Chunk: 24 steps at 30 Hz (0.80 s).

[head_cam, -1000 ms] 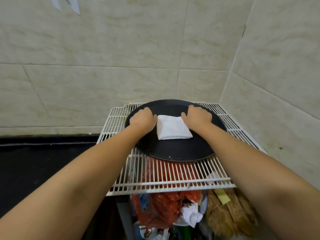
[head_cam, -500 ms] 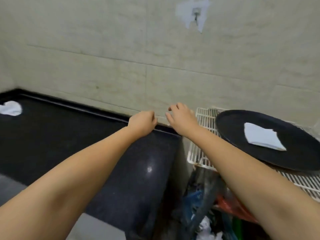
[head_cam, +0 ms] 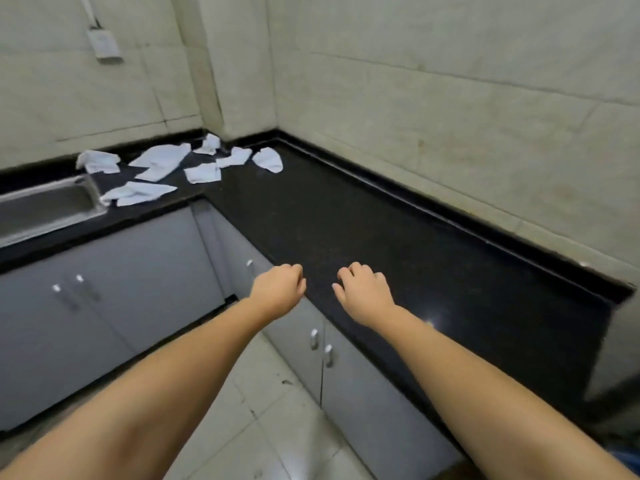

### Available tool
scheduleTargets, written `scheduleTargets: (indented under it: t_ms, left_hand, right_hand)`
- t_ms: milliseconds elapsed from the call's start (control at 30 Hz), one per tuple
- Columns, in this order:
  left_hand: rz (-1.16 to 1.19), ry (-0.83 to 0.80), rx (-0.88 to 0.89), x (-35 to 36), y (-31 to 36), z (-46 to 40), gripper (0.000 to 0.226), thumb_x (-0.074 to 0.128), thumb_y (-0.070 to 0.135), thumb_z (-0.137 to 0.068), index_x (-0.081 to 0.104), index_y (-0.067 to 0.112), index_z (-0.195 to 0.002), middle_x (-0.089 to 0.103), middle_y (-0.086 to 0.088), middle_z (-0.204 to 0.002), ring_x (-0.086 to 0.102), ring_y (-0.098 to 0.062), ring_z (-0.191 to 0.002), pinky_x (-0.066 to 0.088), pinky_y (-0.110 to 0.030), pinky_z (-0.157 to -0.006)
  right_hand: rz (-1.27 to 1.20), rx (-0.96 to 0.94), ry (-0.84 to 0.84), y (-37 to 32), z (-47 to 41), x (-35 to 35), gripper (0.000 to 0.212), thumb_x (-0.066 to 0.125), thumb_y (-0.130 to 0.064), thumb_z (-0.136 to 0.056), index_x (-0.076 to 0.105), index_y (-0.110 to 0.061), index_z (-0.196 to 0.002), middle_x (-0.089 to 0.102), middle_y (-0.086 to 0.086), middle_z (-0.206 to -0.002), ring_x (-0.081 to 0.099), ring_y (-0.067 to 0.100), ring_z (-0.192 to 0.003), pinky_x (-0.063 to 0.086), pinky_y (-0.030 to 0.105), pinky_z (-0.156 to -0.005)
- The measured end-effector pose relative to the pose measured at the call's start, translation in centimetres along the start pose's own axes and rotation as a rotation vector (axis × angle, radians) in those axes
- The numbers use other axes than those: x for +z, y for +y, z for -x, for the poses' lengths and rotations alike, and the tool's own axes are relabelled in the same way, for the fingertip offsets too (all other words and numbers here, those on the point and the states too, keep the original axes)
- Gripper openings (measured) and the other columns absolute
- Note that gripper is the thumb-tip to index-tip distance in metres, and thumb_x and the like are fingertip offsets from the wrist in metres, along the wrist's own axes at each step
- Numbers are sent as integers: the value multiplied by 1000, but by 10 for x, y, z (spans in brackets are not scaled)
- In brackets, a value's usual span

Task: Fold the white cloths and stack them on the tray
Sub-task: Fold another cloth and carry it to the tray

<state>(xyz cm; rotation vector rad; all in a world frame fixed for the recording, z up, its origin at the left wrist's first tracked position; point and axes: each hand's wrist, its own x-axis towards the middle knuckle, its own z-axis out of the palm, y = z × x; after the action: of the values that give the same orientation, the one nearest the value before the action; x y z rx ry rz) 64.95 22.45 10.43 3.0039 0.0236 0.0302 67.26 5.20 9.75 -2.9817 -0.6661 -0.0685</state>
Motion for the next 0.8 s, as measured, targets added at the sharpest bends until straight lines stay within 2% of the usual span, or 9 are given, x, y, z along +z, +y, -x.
scheduleTargets:
  t_ms: [200,367,800]
  left_hand:
    - [37,-71,-157,27,-86,7,31,36,30,-98,55,9,-110,60,-13,-117,58,-33,-107,47,-38,-86]
    - [28,-136,-241,40,-139,-23,30,35,28,-98,54,10,-112,59,-12,-118,56,-32,-109,45,-38,-87]
    - [86,-172,-421,22,-257,-180,31,35,30,-99,53,9,-112,58,-13,-119,56,-32,-109,46,-38,-86]
  right_hand:
    - [24,-136,-178,-59,-54,46,37,33,-37,-100,48,-13,-123,50,9,-124,47,29,-115,38,42,-91]
    - [45,-225,-272,-92,-114,80,39,31,-37,-101,47,-11,-126,48,10,-126,46,30,-116,38,42,-93]
    - [24,-366,-315,-129,-340,90,38,30,-36,-101,47,-14,-126,49,8,-126,47,26,-117,39,40,-93]
